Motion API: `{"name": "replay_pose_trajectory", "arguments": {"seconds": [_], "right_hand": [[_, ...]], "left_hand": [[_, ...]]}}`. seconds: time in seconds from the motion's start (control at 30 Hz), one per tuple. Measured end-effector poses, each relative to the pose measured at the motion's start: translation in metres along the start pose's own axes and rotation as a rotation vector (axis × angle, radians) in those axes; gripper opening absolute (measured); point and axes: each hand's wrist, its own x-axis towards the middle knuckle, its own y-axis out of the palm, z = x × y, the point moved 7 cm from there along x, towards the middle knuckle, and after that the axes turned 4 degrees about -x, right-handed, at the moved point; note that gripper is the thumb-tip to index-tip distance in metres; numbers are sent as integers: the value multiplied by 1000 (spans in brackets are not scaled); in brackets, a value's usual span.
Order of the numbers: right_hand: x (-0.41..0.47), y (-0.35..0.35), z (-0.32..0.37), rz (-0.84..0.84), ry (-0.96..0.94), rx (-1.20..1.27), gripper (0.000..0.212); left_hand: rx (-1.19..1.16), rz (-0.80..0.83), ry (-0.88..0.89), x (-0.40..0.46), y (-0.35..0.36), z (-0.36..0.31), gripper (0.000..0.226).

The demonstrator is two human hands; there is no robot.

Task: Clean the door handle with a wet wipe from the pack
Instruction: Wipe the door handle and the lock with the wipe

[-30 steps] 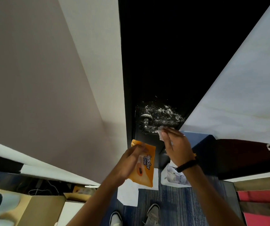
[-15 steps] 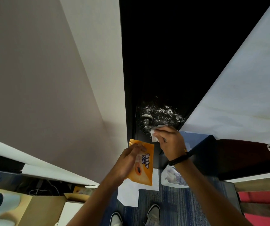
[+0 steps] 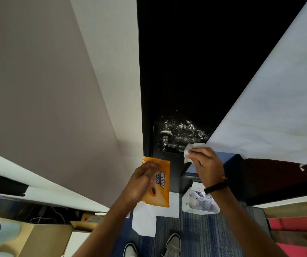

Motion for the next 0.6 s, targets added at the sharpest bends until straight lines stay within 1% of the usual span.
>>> {"name": "replay_pose_trajectory", "arguments": {"seconds": [0.07, 0.17, 0.3, 0.4, 0.47, 0.6], "right_hand": [[-2, -3, 2, 5, 11, -37, 20], [1, 2, 19, 3, -27, -85, 21], [13, 17, 49, -22, -92, -70, 19], [19, 24, 64, -9, -133, -65, 20], [20, 22, 63, -10, -108, -32, 19], [18, 22, 66, -51, 7, 21, 15]], "left_hand": [[-2, -11, 8, -1, -1, 1, 18], [-13, -18, 15, -4, -2, 3, 18], [-19, -26, 10, -10, -4, 6, 19], [-29, -31, 5, -14, -4, 6, 18], [-43, -38, -6, -15, -5, 8, 16], [-62, -36, -16, -16, -6, 11, 17]]}}
